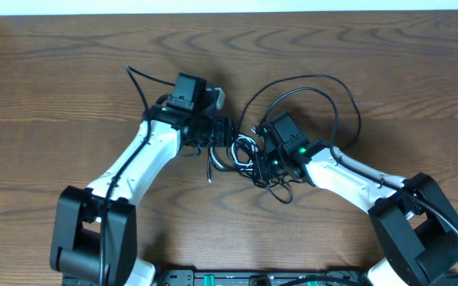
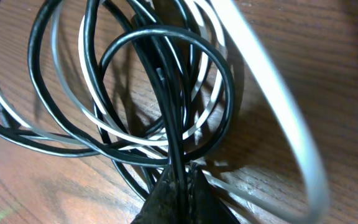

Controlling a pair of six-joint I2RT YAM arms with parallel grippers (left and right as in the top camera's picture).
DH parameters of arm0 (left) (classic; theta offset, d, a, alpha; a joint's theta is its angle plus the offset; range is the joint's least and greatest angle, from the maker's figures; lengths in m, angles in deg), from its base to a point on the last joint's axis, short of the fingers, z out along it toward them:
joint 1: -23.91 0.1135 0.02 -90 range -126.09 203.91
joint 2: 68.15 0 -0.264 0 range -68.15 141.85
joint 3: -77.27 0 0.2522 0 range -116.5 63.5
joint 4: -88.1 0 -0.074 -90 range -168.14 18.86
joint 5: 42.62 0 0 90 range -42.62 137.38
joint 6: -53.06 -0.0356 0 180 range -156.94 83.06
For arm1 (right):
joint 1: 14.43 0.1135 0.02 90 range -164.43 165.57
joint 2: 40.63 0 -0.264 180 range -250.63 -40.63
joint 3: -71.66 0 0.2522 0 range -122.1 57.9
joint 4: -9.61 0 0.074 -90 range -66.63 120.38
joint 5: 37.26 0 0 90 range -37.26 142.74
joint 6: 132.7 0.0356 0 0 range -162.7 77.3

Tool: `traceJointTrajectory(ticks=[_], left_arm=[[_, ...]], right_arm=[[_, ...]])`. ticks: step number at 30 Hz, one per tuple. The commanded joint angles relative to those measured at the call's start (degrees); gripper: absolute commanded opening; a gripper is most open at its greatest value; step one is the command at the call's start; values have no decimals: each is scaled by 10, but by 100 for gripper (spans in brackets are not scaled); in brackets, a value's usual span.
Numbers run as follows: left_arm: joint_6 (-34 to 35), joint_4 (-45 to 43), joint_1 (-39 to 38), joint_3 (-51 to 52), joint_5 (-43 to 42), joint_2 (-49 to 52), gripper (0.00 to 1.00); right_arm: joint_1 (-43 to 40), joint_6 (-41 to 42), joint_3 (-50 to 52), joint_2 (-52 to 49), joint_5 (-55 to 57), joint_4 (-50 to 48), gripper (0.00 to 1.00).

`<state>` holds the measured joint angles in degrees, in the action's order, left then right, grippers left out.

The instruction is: Untangle cables

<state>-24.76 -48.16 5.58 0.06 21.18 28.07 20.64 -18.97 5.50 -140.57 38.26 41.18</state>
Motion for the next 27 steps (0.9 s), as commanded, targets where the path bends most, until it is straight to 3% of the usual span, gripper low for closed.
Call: traceJointTrajectory(ticks=[1,12,16,27], left_arm=[[1,14,-11,7,8,29,62],[1,29,-34,7,7,70,59],[1,20,-46,7,8,73,39],[2,-2,-63,8,55,106,35]], right_arm=[[4,7,-7,-6,9,9,1],[4,7,-7,-6,15,15,1],[4,7,-7,-6,15,15,1],[4,7,-7,-6,15,22,1]])
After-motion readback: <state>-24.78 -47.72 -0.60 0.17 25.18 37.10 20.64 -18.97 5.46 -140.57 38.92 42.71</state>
